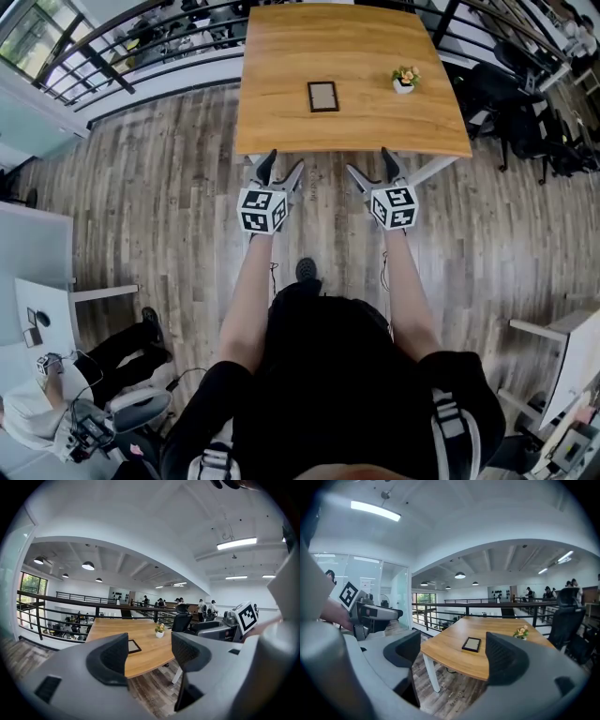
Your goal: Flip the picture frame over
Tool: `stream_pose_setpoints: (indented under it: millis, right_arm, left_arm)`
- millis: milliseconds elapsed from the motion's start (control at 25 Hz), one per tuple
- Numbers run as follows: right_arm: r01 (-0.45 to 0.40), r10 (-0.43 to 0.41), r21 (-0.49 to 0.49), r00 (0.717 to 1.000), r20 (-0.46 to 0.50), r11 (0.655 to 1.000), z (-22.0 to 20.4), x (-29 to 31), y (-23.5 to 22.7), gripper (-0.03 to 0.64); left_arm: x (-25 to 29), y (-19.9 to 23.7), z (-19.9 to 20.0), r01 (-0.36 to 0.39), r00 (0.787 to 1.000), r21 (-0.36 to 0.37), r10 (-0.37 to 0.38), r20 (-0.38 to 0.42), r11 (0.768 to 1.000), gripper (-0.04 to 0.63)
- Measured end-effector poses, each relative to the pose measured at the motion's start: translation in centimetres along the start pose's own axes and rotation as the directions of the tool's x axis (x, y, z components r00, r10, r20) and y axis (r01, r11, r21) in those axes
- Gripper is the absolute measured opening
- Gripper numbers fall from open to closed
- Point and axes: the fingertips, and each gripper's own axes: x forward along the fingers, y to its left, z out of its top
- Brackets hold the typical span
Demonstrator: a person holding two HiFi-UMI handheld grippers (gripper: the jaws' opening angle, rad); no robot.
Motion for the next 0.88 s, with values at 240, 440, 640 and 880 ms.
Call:
stream_pose_setpoints:
  millis: [240,440,640,880]
  right_arm:
    - [0.022,-0.022,-0.004,1.000,-0.011,1.000,0.6,3.2,-0.4,0.430]
    - [0.048,-0.048,0.009,0.999,-0.020,0.999,0.8,5.4,-1.7,0.426]
    - [0.058,-0.057,0.024,0.998,-0.016,0.998,1.2,7.2,-1.7,0.426]
    - [0.058,-0.057,0.043,0.998,-0.027,0.997,0.5,8.2,-1.7,0.426]
  left_arm:
    - [2.8,2.8,0.9,0.036,0.999,0.006,-0.036,-0.009,0.999,0.291]
    - [4.9,4.3,0.9,0.062,0.998,0.009,-0.061,-0.028,0.998,0.291]
    - [5.8,6.1,0.6,0.068,0.997,0.005,-0.068,-0.043,0.998,0.291]
    - [6.8,7.0,0.8,0.065,0.997,0.003,-0.065,-0.051,0.998,0.291]
